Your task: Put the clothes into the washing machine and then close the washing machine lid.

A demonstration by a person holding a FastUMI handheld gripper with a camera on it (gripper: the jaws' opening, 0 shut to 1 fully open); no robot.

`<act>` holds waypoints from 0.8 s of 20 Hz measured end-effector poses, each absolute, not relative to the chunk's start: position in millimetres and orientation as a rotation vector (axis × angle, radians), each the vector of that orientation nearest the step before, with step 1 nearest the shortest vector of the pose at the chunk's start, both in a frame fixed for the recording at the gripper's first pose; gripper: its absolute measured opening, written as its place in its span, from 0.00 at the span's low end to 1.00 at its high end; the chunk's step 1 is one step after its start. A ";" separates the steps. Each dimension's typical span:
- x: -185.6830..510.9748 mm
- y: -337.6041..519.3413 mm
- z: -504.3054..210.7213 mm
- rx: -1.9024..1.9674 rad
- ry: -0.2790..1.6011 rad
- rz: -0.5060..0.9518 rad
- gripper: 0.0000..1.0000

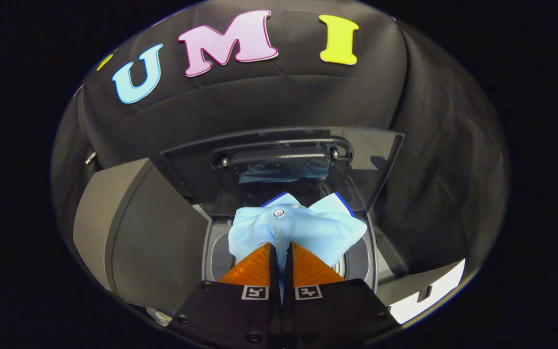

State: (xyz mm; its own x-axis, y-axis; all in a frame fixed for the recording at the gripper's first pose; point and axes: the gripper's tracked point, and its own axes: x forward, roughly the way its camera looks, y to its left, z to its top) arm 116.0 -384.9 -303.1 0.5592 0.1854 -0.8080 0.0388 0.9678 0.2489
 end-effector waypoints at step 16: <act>91.7 -366.0 -389.6 0.209 1.139 0.085 0.05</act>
State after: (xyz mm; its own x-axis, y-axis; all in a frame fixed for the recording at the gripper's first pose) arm 91.7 -366.0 -389.6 0.4175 0.1734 -0.8920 0.0389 0.9773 0.2082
